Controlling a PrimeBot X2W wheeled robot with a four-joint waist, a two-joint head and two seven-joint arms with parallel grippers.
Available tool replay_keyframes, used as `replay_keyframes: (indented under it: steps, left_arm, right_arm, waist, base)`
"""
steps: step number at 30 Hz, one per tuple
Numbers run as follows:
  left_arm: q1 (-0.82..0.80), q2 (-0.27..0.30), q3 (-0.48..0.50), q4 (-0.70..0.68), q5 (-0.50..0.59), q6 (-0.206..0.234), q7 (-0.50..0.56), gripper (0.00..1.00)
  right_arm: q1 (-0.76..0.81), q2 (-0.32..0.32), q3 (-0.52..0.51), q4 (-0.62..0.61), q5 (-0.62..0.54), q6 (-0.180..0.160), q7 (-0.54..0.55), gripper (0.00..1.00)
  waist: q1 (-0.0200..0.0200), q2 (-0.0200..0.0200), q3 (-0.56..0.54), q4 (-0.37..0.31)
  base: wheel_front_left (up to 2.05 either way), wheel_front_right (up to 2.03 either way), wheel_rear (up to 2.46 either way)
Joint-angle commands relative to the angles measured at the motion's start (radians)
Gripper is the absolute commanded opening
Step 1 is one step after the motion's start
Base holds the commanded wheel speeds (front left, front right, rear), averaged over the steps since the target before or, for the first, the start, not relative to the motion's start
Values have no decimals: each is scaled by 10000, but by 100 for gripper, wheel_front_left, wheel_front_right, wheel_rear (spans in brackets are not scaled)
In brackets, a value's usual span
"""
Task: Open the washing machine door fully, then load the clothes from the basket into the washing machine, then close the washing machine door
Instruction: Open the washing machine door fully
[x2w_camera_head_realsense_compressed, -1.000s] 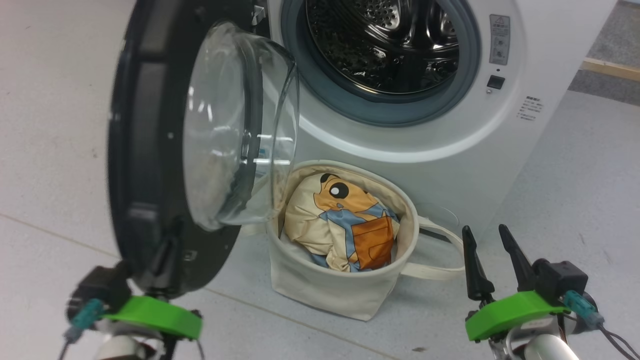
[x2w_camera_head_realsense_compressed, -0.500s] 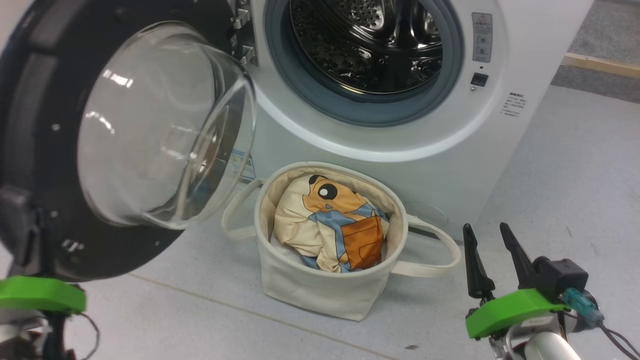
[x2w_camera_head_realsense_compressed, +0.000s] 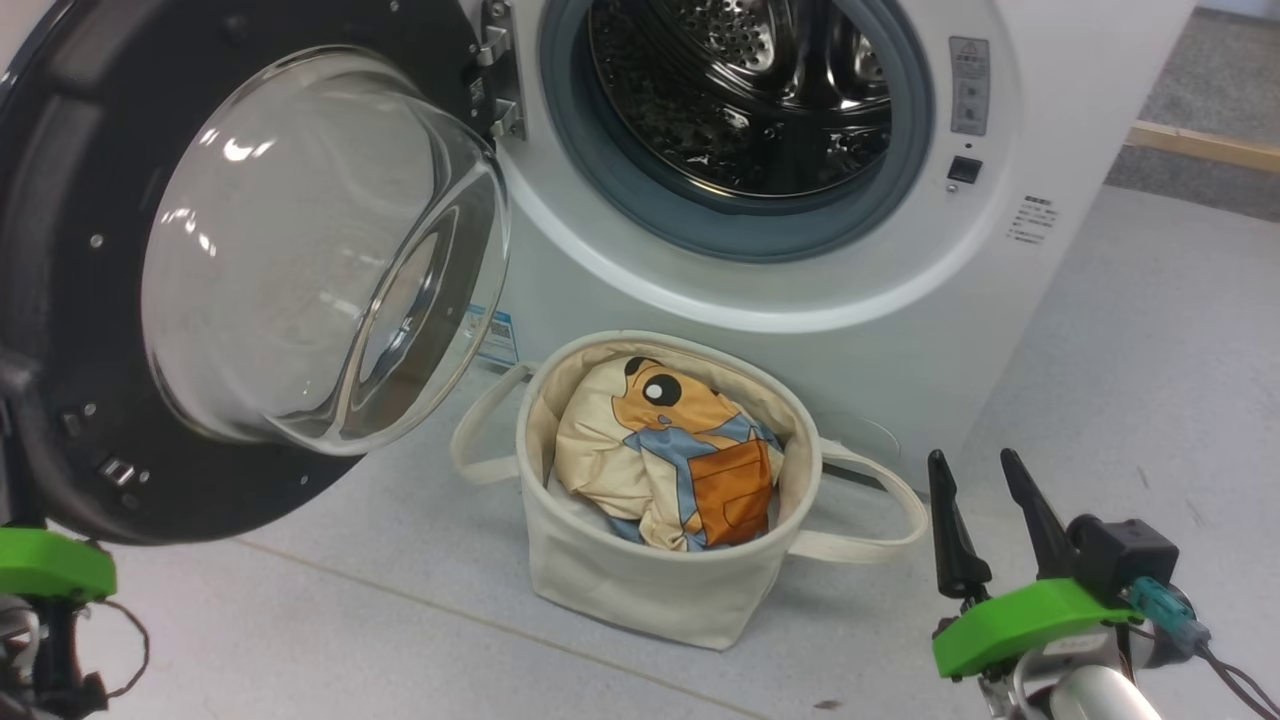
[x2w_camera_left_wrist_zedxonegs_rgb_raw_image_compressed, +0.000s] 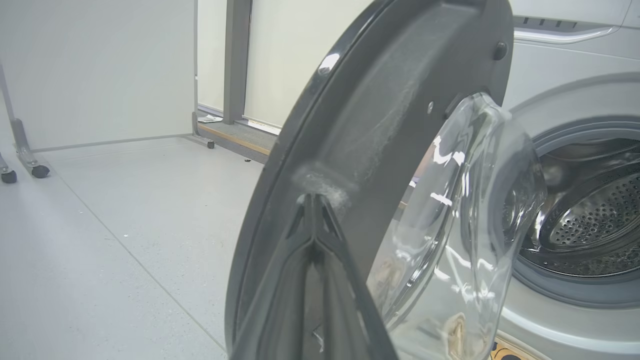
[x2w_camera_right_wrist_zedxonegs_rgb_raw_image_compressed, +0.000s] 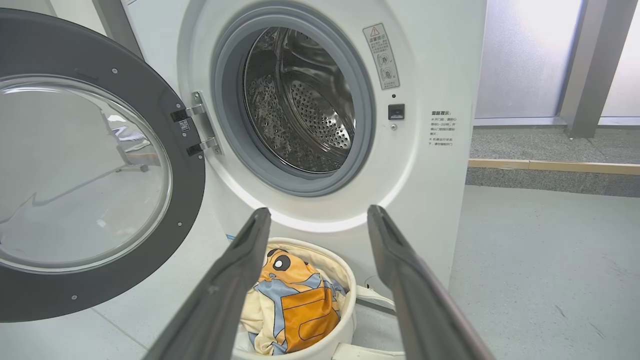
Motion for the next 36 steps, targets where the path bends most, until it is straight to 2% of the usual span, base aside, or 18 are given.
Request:
replay_keyframes:
  steps: [1,2,3,10,15,25,36]
  left_arm:
    - [-336,335,241,-403,77,-39,-47,0]
    - [-245,163,213,-634,83,-85,-47,13]
    - [-177,76,176,-790,98,-107,-47,100]
    - [477,-630,-578,-2094,195,-211,-47,100]
    - [919,-1029,-1206,-2768,204,-229,-47,100]
    - [1305,-1304,-1704,-3042,-135,-236,-47,100]
    - [1843,-768,-2143,-3177,-931,-238,-47,100]
  right_arm:
    - [-413,-41,169,-286,22,75,-124,100]
    - [-402,-25,160,-292,26,75,-124,100]
    - [-397,-16,162,-300,26,75,-124,100]
    - [-362,39,205,-330,39,75,-124,100]
    - [-398,57,221,-367,17,75,-124,100]
    - [-560,12,316,-494,-83,75,-124,100]
    - [-762,-217,348,-596,-80,75,-124,100]
  waist:
    - [0,0,-17,62]
    - [0,0,-28,157]
    - [0,0,-32,199]
    - [0,0,-38,379]
    - [0,0,-42,88]
    - [0,0,88,-1544]
    - [0,0,204,-3103]
  base:
    - [0,0,0]
    - [0,0,0]
    - [0,0,0]
    - [0,0,0]
    - [0,0,0]
    - [0,0,0]
    - [0,0,0]
